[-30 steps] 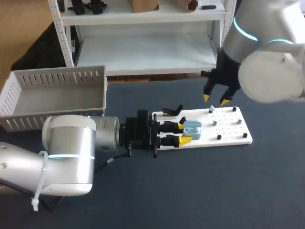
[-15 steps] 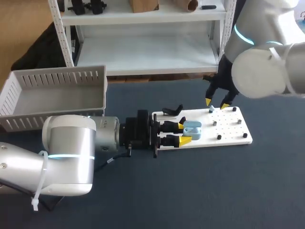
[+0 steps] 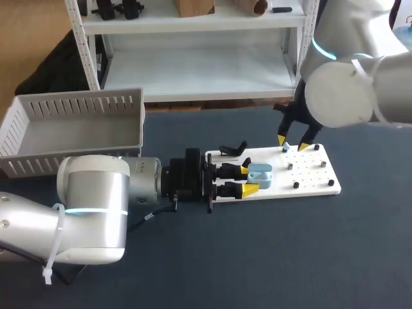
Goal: Pick up each earbud case from the left stands, insert the matching earbuds, close the lid, and place the case in the box.
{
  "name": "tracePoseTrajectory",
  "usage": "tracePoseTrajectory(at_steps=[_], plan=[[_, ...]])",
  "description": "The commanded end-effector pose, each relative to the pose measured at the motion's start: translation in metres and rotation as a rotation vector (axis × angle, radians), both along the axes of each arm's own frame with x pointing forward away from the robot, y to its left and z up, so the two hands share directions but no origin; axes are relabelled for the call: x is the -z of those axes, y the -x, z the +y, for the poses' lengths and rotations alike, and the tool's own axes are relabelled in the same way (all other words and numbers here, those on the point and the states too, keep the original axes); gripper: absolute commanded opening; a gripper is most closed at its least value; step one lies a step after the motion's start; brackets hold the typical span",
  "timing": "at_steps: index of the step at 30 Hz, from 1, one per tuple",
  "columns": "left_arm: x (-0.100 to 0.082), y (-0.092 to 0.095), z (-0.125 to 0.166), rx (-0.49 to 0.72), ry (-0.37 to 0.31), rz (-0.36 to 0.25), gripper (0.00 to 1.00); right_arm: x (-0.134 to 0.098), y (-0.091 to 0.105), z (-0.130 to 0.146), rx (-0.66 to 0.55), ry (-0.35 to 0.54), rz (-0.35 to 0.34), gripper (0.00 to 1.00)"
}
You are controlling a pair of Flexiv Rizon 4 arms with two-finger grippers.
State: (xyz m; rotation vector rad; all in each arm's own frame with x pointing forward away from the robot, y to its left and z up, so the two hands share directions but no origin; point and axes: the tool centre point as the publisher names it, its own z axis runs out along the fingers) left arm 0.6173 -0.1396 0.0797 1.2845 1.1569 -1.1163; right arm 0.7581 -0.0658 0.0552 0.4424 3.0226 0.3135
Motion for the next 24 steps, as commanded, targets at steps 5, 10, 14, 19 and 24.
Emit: tracePoseTrajectory(at_steps=[5, 10, 14, 19, 24], plan=[[0.0005, 0.0001, -0.0011, -0.004, 0.0, -0.001, 0.0, 0.0046, -0.0032, 0.003, 0.041, 0.026, 0.027, 0.43], [0.0005, 0.0001, -0.0011, -0.004, 0.0, -0.001, 0.0, 0.0079, -0.0049, 0.0006, 0.064, 0.022, 0.048, 0.43], [0.0005, 0.0001, -0.0011, -0.004, 0.0, -0.001, 0.0, 0.0106, -0.0055, -0.0001, 0.073, 0.009, 0.063, 0.43], [0.0005, 0.0001, -0.0011, -0.004, 0.0, -0.001, 0.0, 0.0115, -0.0055, 0.0, 0.078, -0.004, 0.071, 0.44], [0.0005, 0.0001, -0.0011, -0.004, 0.0, -0.001, 0.0, 0.008, -0.0053, 0.0024, 0.079, 0.001, 0.059, 0.59]])
